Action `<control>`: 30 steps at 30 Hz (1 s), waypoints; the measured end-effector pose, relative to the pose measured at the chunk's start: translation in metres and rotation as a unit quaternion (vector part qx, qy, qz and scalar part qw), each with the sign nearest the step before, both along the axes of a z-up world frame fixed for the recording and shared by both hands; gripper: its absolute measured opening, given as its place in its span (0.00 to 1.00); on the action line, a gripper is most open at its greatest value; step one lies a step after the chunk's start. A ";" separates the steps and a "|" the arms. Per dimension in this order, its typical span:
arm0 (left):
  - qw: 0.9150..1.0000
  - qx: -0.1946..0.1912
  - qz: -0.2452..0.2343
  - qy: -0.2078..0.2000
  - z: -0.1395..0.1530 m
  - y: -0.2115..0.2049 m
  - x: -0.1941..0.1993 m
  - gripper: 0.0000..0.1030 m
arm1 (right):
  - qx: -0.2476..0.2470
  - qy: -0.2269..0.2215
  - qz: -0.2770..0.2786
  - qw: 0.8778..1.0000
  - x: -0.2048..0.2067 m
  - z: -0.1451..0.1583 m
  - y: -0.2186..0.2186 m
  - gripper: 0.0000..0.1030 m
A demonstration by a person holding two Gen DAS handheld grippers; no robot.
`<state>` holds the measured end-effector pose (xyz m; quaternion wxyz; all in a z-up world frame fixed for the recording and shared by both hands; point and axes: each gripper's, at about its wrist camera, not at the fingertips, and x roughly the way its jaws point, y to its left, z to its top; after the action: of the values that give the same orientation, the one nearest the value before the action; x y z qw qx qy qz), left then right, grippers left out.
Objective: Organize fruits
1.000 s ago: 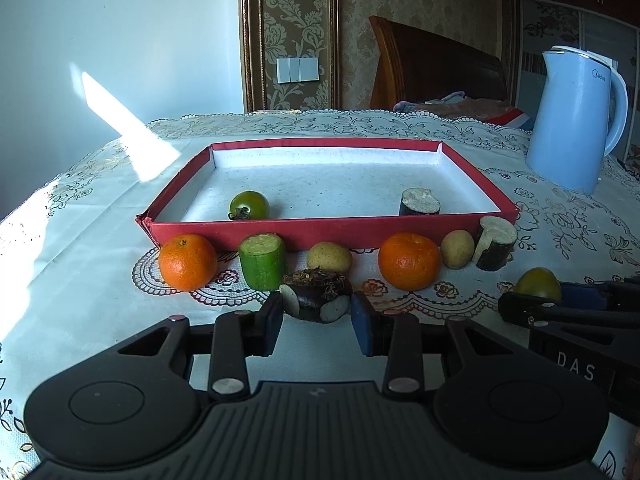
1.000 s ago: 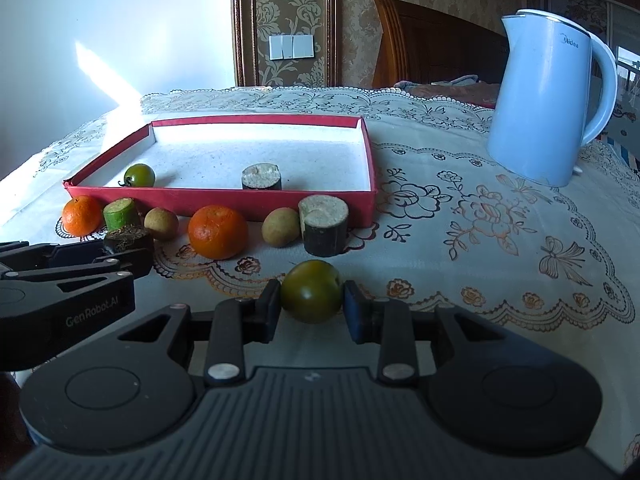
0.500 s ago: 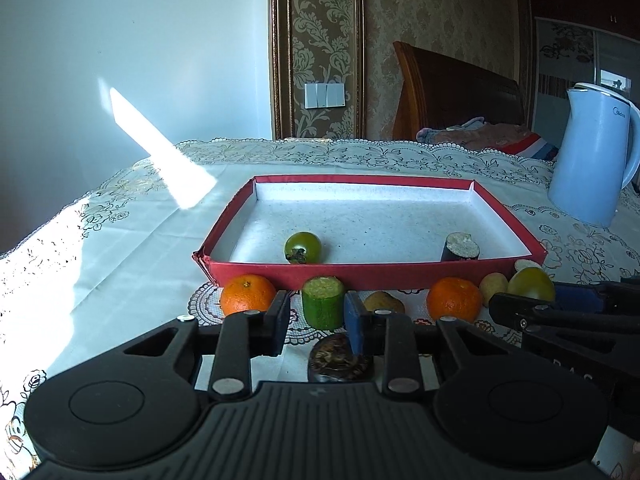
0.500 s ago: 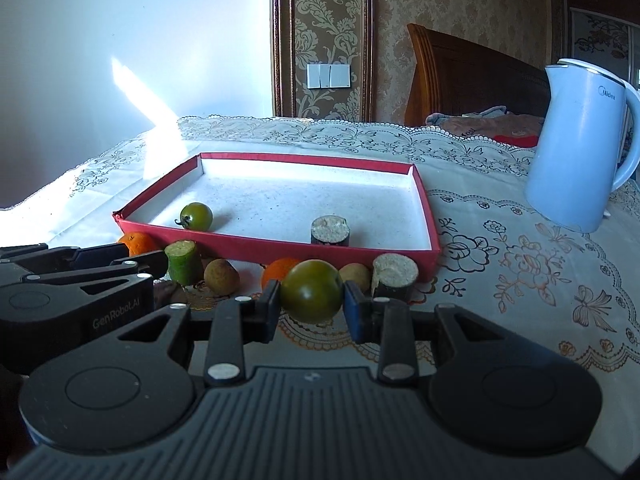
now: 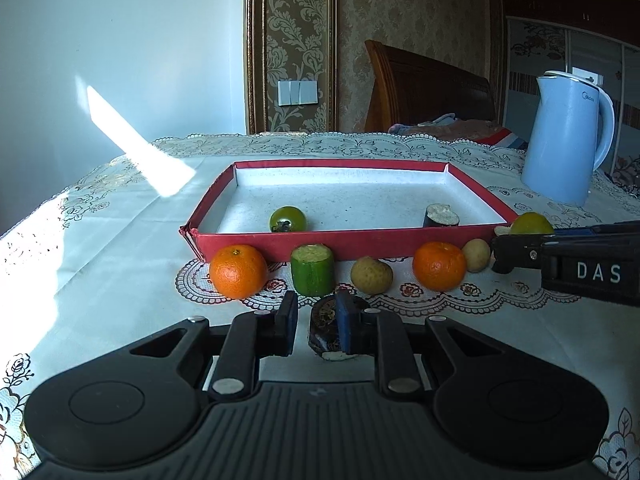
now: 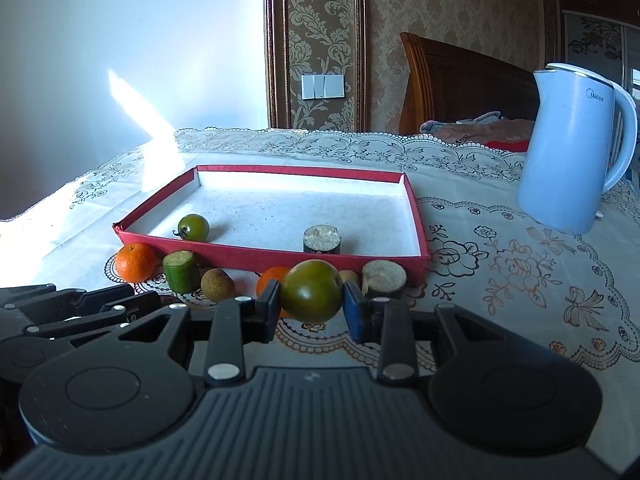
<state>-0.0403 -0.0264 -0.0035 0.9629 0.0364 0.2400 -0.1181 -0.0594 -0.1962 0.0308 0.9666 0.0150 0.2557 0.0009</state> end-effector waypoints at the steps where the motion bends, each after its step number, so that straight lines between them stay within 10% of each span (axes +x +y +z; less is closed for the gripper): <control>1: 1.000 0.001 -0.002 0.000 -0.001 0.000 -0.001 0.19 | 0.001 0.001 -0.001 1.000 0.000 -0.001 -0.002 0.30; 12: 1.000 0.004 -0.016 -0.003 -0.002 -0.006 0.001 0.22 | 0.013 0.008 -0.001 1.000 0.000 -0.010 -0.009 0.31; 15: 1.000 -0.001 -0.028 0.001 -0.002 -0.007 0.000 0.31 | 0.014 0.008 0.001 1.000 0.000 -0.011 -0.010 0.31; 19: 1.000 0.004 -0.019 -0.008 -0.005 -0.010 -0.004 0.68 | 0.017 0.010 0.000 1.000 0.000 -0.013 -0.011 0.31; 30: 0.999 0.003 -0.009 0.036 -0.014 -0.010 0.013 0.54 | 0.018 0.011 0.004 1.000 0.001 -0.014 -0.008 0.31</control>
<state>-0.0273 -0.0359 -0.0170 0.9525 0.0376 0.2743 -0.1270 -0.0584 -0.2043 0.0167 0.9633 0.0317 0.2664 0.0095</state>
